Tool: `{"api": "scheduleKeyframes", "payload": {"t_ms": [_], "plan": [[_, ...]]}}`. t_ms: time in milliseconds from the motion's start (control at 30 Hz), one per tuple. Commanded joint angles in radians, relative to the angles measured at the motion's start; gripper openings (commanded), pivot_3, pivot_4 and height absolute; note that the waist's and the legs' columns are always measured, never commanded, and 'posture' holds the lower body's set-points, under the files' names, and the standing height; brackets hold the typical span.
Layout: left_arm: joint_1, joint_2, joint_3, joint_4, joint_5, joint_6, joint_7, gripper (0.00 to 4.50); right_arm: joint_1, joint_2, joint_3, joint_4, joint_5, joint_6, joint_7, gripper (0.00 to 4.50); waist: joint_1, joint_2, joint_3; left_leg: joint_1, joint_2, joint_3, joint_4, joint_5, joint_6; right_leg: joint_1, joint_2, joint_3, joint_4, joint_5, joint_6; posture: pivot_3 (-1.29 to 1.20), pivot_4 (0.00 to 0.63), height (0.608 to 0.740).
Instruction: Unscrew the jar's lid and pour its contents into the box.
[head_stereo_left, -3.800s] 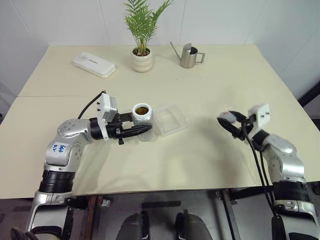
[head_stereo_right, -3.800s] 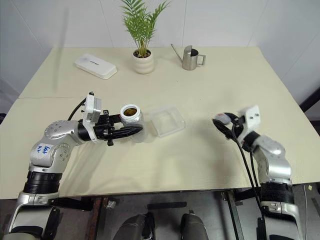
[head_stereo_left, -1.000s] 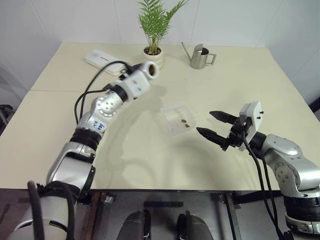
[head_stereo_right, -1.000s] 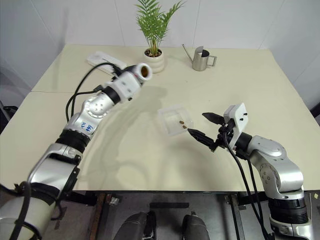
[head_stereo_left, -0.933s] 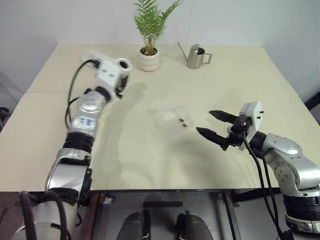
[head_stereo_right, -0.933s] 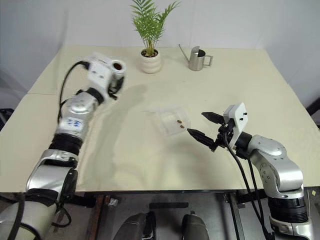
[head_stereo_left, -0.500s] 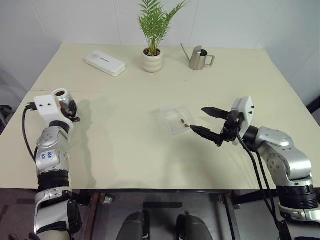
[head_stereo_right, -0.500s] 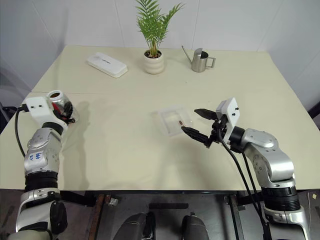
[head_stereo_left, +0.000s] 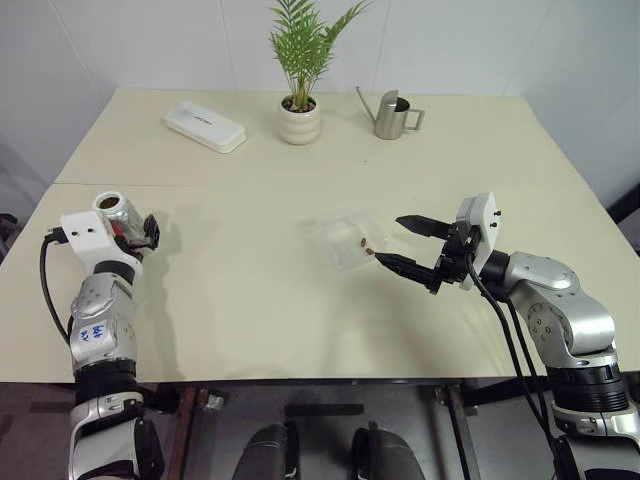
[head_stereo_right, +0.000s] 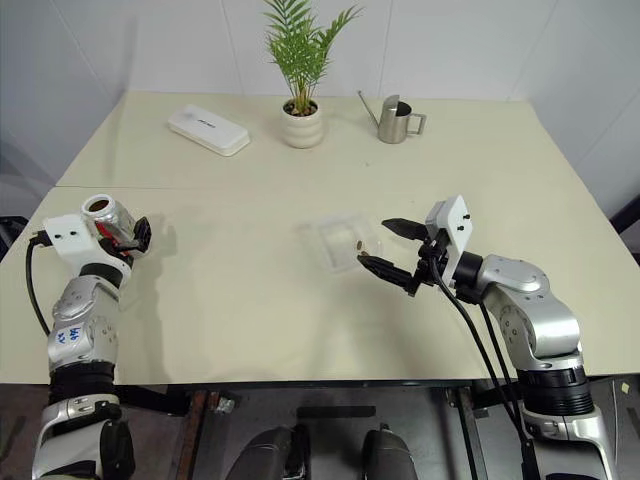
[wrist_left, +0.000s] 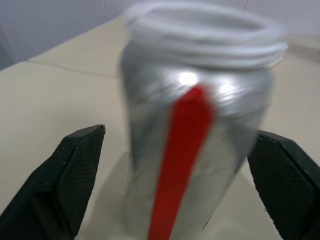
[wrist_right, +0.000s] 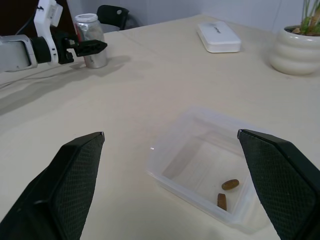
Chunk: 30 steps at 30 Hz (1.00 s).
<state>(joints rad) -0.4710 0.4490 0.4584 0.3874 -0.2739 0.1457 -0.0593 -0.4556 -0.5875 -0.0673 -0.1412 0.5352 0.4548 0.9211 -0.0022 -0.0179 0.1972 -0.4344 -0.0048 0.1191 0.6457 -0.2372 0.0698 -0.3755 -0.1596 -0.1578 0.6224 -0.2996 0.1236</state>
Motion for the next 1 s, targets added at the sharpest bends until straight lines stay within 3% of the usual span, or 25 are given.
{"api": "scheduleKeyframes", "payload": {"t_ms": [33,300,467,700,1000], "plan": [[0.089,0.061,-0.001,-0.117,0.016,-0.034,-0.072,4.46,-0.013,-0.024,-0.008,-0.015,-0.001,-0.038,0.045,4.5,-0.003,0.0,0.0,0.0,0.0,0.0,0.0,0.0,0.0,0.0,0.0,0.0,0.0,0.0,0.0,0.0,0.15,0.74],[0.464,0.27,0.031,-0.318,0.029,-0.115,-0.376,4.46,0.044,-0.112,-0.077,0.031,-0.017,-0.148,0.15,4.5,-0.002,0.0,0.0,0.002,0.001,0.002,-0.004,-0.005,-0.006,-0.001,-0.006,0.0,-0.003,0.0,-0.001,0.0,0.15,0.74],[0.58,0.361,0.017,-0.421,-0.01,-0.219,-0.602,4.46,0.063,-0.185,-0.111,0.118,-0.026,-0.187,0.23,4.5,0.01,0.001,0.0,0.002,0.0,0.001,-0.008,-0.005,-0.007,-0.003,-0.009,0.004,-0.012,0.001,-0.003,0.0,0.15,0.74],[0.447,0.392,-0.137,-0.512,-0.102,-0.167,-0.823,4.46,0.072,-0.226,-0.135,0.218,-0.059,-0.258,0.265,4.5,0.014,0.002,0.0,0.007,0.002,0.005,-0.018,-0.003,-0.011,-0.002,-0.006,0.01,-0.016,0.003,-0.006,0.0,0.15,0.74],[0.144,0.343,-0.321,-0.354,-0.048,-0.186,-0.911,4.46,0.132,-0.229,-0.168,0.148,-0.05,-0.254,0.237,4.5,0.0,0.004,0.001,0.007,0.002,0.01,-0.016,0.001,-0.003,0.0,0.001,0.002,-0.01,0.003,-0.004,0.0,0.15,0.74]]}}
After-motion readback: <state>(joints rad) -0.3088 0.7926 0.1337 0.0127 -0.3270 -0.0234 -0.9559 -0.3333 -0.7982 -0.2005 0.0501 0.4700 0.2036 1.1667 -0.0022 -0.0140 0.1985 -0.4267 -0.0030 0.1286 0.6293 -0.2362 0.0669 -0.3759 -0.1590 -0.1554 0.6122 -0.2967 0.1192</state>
